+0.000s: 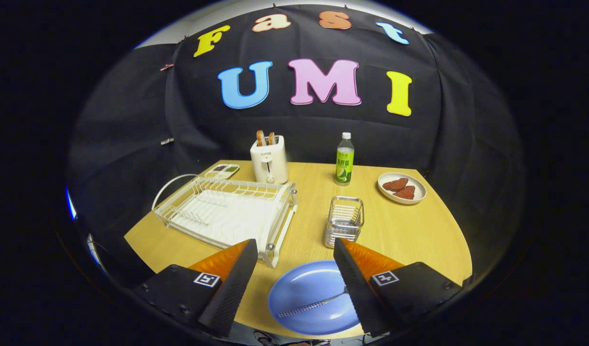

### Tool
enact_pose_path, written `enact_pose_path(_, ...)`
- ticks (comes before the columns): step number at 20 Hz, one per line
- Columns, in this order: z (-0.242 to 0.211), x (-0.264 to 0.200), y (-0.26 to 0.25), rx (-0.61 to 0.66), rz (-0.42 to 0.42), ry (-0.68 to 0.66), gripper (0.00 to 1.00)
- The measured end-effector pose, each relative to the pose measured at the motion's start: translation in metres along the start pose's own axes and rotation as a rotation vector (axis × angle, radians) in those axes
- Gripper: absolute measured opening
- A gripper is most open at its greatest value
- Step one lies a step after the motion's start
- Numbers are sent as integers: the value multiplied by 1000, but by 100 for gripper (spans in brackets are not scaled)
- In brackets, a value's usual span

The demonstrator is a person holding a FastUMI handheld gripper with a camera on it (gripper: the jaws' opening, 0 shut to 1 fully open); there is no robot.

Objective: Take the plate from the dish rack, then take the spoon from the basket and place it into the plate.

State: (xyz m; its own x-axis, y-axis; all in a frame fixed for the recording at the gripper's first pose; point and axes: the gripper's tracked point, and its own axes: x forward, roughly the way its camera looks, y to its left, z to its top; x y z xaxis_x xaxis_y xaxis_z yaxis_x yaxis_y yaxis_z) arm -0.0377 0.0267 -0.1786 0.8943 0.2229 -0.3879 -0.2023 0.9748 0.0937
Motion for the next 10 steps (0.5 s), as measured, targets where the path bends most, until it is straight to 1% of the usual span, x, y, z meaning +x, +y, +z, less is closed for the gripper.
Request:
enact_pose_path(3, 49, -15, -2, 32, -12, -89, 99)
enact_pose_path(4, 65, -23, -4, 20, -20, -116, 99)
enact_pose_path(6, 97, -44, -20, 10, -85, -185, 99)
enact_pose_path(7, 111, -55, -23, 35, -107, -215, 99)
enact_pose_path(8, 123, -67, -22, 63, -113, -240, 99)
enact_pose_path(10, 140, -86, -27, 69, -114, -264, 100)
